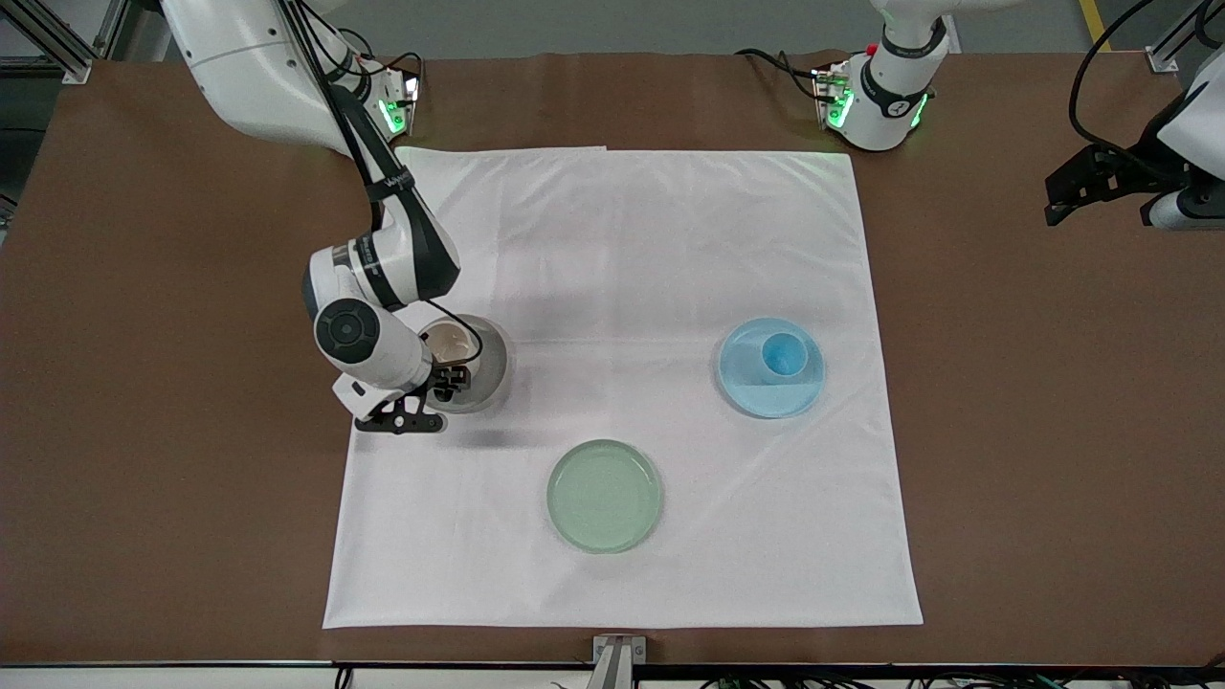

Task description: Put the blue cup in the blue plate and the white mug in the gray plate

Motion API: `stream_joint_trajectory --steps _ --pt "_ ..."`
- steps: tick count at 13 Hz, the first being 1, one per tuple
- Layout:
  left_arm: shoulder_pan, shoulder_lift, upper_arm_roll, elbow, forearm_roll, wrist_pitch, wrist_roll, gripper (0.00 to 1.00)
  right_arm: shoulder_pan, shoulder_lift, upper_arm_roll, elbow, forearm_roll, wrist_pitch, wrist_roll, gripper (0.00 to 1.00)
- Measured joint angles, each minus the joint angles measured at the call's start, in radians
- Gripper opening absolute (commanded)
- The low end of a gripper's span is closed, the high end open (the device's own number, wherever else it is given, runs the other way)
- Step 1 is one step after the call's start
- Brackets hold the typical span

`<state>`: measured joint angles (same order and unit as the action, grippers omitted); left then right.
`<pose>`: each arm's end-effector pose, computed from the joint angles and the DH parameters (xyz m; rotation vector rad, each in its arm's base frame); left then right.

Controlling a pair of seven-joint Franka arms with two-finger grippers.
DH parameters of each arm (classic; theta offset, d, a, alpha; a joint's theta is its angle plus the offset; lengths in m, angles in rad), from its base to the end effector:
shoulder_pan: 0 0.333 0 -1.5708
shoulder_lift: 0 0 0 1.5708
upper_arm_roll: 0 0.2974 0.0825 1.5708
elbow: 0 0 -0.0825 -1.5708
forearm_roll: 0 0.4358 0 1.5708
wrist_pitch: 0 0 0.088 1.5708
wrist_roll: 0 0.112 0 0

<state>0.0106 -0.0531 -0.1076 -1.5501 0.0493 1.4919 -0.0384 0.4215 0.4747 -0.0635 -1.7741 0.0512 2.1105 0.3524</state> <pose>0.5803 -0.0522 0.6363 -3.0853 0.0844 0.0026 0.6282 0.2396 0.2282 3.0988 -0.0290 -0.2062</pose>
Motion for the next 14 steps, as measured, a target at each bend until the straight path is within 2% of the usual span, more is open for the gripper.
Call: stream_joint_trajectory --steps 2,4,7,9,14 --pt "0.002 0.003 0.0 -0.005 0.0 0.013 0.0 1.0 -0.021 -0.146 -0.013 0.013 0.0 -0.21 -0.004 1.0" --pt "0.005 0.004 0.0 -0.007 -0.016 0.015 -0.013 1.0 -0.085 -0.312 -0.017 0.012 -0.001 -0.402 -0.041 1.0" --pt "0.012 0.005 0.001 -0.011 -0.03 0.015 -0.037 1.0 -0.203 -0.489 -0.021 -0.005 -0.003 -0.561 -0.139 1.0" --pt "0.014 0.005 0.001 -0.012 -0.03 0.015 -0.038 1.0 -0.275 -0.539 -0.022 -0.022 -0.007 -0.575 -0.226 1.0" --pt "0.015 0.008 0.002 -0.014 -0.03 0.018 -0.038 1.0 -0.388 -0.547 -0.023 -0.026 -0.021 -0.548 -0.38 1.0"
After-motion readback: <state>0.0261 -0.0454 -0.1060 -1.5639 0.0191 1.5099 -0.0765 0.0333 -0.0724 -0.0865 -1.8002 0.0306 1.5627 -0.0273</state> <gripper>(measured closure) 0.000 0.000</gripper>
